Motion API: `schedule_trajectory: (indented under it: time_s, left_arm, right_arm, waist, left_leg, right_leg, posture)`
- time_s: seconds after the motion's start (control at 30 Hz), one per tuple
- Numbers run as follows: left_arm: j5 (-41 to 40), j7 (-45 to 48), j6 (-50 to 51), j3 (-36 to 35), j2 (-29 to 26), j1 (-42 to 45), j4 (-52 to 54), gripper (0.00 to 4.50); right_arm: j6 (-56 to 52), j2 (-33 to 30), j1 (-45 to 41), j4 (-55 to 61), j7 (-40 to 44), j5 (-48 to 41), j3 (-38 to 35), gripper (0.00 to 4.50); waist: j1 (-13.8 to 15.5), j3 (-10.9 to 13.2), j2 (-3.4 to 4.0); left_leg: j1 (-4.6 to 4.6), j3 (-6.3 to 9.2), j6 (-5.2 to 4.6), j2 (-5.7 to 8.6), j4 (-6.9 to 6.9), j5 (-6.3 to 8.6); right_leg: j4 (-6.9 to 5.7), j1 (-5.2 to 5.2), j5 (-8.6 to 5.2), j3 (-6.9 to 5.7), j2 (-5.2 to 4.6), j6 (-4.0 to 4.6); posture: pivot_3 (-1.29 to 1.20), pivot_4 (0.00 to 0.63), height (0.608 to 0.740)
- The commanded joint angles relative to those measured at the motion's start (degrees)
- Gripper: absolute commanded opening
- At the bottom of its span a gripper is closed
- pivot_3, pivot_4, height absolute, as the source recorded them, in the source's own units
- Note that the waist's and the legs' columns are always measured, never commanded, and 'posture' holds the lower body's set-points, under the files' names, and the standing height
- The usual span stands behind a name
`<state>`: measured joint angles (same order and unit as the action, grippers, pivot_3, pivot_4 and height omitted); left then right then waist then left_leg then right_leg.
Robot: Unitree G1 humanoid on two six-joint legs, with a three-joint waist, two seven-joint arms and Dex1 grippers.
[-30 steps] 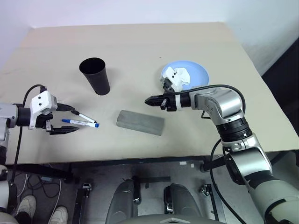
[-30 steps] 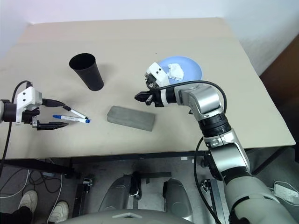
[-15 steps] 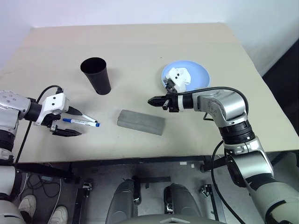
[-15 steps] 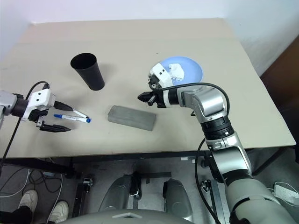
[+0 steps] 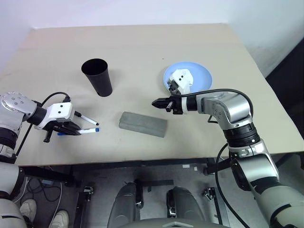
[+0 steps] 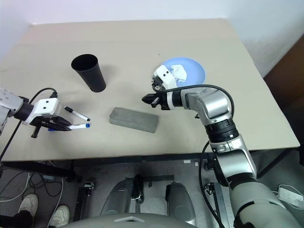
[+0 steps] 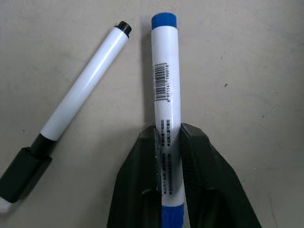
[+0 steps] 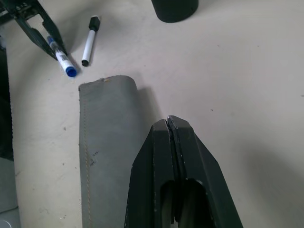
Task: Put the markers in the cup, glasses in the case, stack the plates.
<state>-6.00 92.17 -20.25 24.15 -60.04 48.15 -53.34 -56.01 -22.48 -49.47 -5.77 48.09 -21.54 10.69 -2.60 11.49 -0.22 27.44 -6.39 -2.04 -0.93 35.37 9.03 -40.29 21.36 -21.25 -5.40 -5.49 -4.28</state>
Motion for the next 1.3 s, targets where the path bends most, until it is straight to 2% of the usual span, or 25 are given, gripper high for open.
schedule_trajectory:
  time_s: [0.03, 0.1, 0.2, 0.37, 0.5, 0.6, 0.83, 0.9, 1.03, 1.17, 1.3]
  left_arm:
    - [2.0, 0.3, -2.6, 0.8, -0.5, 0.5, -1.0, 0.44]
    - [0.9, 0.3, -1.9, 0.8, -0.6, 0.2, 0.1, 0.28]
    - [-2.6, 0.3, 1.0, 1.8, -1.7, -0.5, 3.2, 0.28]
    - [-13.1, 0.3, 11.0, 1.5, -5.7, -3.7, 12.7, 0.28]
    - [-22.6, 0.3, 25.5, -8.1, -6.0, -5.9, 20.6, 0.28]
    - [-25.2, -1.1, 31.0, -15.1, -5.1, -8.7, 23.6, 0.28]
    - [-32.0, -13.3, 39.8, -31.2, 1.5, -16.1, 33.0, 0.28]
    - [-33.1, -16.6, 40.4, -34.5, 4.0, -17.0, 35.4, 0.28]
    - [-29.8, -26.8, 31.1, -39.3, 12.8, -15.0, 35.9, 0.28]
    - [-26.5, -31.6, 24.4, -40.0, 18.0, -11.4, 33.7, 0.28]
    - [-22.8, -36.0, 17.1, -39.4, 22.2, -4.0, 26.8, 0.28]
  right_arm:
    - [0.2, -0.5, 0.1, 2.3, -0.3, -0.2, -0.2, 0.00]
    - [0.0, -0.5, 0.1, 2.4, -0.3, -0.4, -0.3, 0.00]
    - [0.0, -0.2, -0.1, 2.2, -0.5, -0.6, -0.4, 0.00]
    - [0.2, 0.1, -0.1, 2.1, -0.5, -0.7, -0.3, 0.00]
    - [0.4, 0.3, -0.1, 2.6, -0.1, -1.4, -0.9, 0.00]
    - [1.1, 0.6, 0.2, 4.1, 1.1, -2.8, -1.8, 0.00]
    - [2.2, 1.1, 1.3, 6.0, 1.4, -3.5, -1.2, 0.00]
    - [2.2, 1.2, 1.2, 5.7, 1.3, -3.4, -1.1, 0.00]
    - [2.5, 1.9, 1.0, 5.0, 0.6, -2.9, -1.0, 0.00]
    - [2.6, 2.3, 0.7, 4.7, 0.2, -2.9, -0.9, 0.00]
    - [3.1, 2.7, 0.4, 4.1, -0.1, -2.6, -1.0, 0.00]
  waist:
    - [0.0, 0.0, 0.00]
    - [0.0, 0.0, 0.00]
    - [0.0, 0.0, 0.00]
    - [0.0, 0.0, 0.00]
    - [0.1, 0.0, 0.00]
    - [0.0, 0.0, 0.00]
    - [0.1, 0.0, 0.00]
    - [0.2, 0.0, 0.00]
    - [0.3, 0.0, -0.01]
    - [0.3, 0.0, -0.02]
    - [0.5, 0.0, -0.03]
  left_leg:
    - [0.00, 0.00, 0.00, 0.00, 0.00, 0.00]
    - [0.00, 0.00, -0.01, 0.00, 0.02, 0.00]
    - [0.00, 0.00, -0.02, 0.00, 0.07, -0.01]
    - [0.02, 0.04, -0.02, -0.01, 0.18, -0.01]
    - [0.02, 0.12, -0.03, -0.01, 0.33, -0.01]
    - [0.02, 0.17, -0.08, -0.01, 0.51, 0.02]
    - [0.00, 0.17, -0.39, -0.03, 0.69, 0.06]
    - [-0.01, 0.23, -0.46, -0.03, 0.75, 0.03]
    - [-0.11, 0.28, -0.44, -0.01, 0.74, -0.03]
    - [-0.08, 0.26, -0.45, 0.00, 0.74, -0.14]
    - [-0.07, 0.26, -0.40, 0.00, 0.73, -0.19]
  right_leg:
    - [0.00, 0.00, 0.00, 0.00, 0.00, 0.00]
    - [-0.02, -0.01, 0.00, 0.00, 0.00, 0.00]
    - [-0.08, -0.01, 0.00, 0.00, 0.00, 0.00]
    - [-0.14, -0.02, 0.01, 0.01, -0.01, 0.00]
    - [-0.26, -0.03, 0.00, -0.03, -0.01, 0.00]
    - [-0.33, -0.04, 0.02, -0.05, -0.01, 0.00]
    - [-0.79, -0.04, 0.04, -0.02, -0.04, -0.01]
    - [-0.86, 0.00, 0.07, -0.06, -0.05, 0.03]
    - [-0.80, 0.01, 0.29, -0.09, -0.08, 0.03]
    - [-0.75, 0.03, 0.55, -0.08, -0.08, -0.04]
    - [-0.74, 0.05, 0.61, -0.09, -0.07, -0.03]
  posture:
    - [0.00, 0.150, 0.707]
    - [0.00, 0.150, 0.707]
    - [0.00, 0.150, 0.707]
    - [0.00, 0.150, 0.707]
    - [0.00, 0.150, 0.707]
    - [0.00, 0.150, 0.707]
    - [0.00, 0.150, 0.707]
    - [0.00, 0.150, 0.707]
    - [0.00, 0.150, 0.707]
    - [0.00, 0.150, 0.707]
    - [0.00, 0.150, 0.707]
